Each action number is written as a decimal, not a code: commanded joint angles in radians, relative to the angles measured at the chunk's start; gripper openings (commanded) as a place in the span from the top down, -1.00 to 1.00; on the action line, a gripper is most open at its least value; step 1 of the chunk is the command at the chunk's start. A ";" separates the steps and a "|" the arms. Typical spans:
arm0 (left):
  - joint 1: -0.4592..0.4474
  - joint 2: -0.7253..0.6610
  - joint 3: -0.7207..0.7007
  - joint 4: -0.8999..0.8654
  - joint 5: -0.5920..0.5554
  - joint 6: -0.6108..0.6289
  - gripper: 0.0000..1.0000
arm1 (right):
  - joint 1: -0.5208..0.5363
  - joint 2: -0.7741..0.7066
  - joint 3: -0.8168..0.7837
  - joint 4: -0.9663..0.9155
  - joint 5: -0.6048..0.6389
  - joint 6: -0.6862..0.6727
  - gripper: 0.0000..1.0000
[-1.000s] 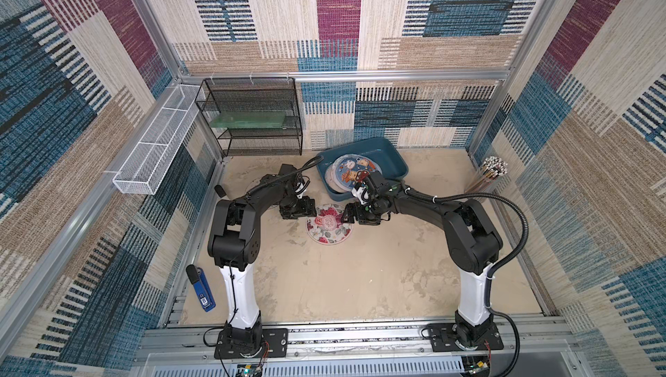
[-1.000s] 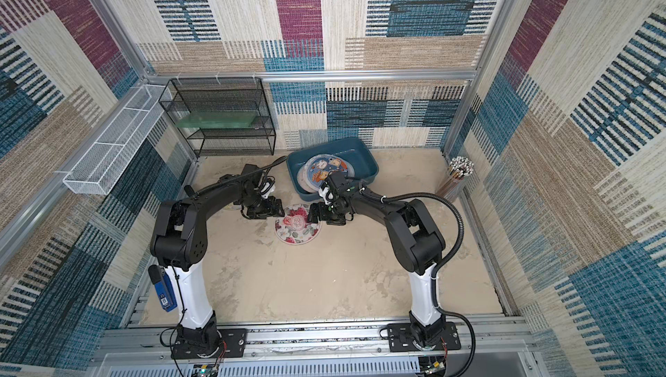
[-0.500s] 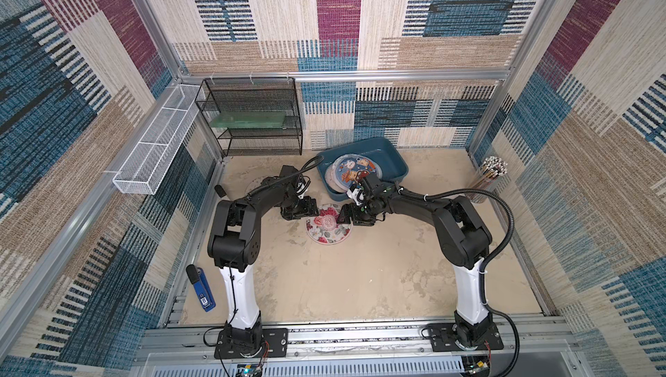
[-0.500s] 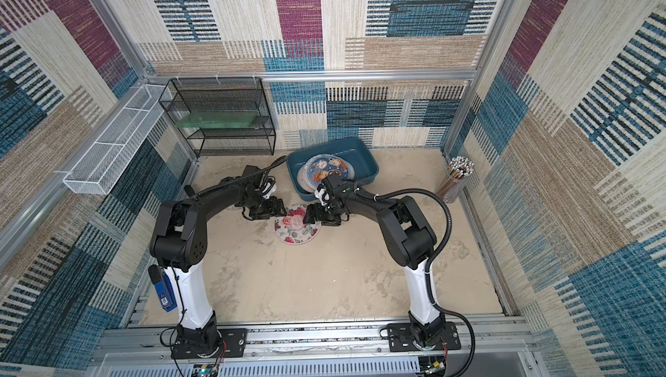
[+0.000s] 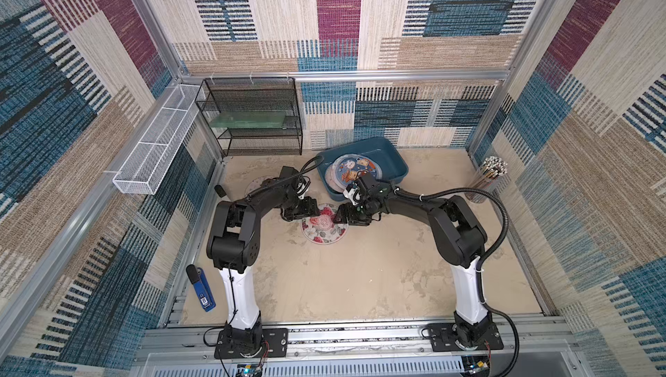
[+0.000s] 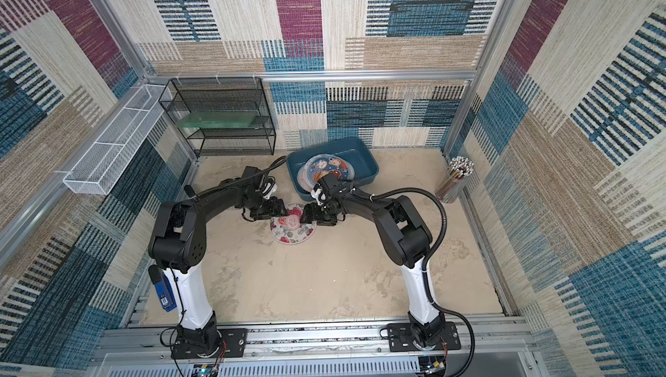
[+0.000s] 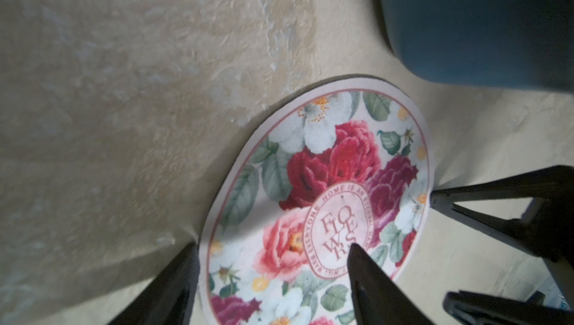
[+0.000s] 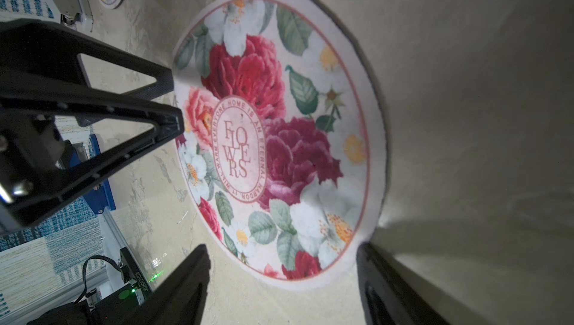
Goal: Put the coasters into the storage box
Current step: Pick up the coaster from the center of the board.
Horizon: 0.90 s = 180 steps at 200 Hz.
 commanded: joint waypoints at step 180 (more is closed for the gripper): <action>-0.004 -0.055 -0.075 -0.054 0.018 -0.058 0.56 | 0.009 0.014 -0.003 -0.064 0.033 0.016 -0.51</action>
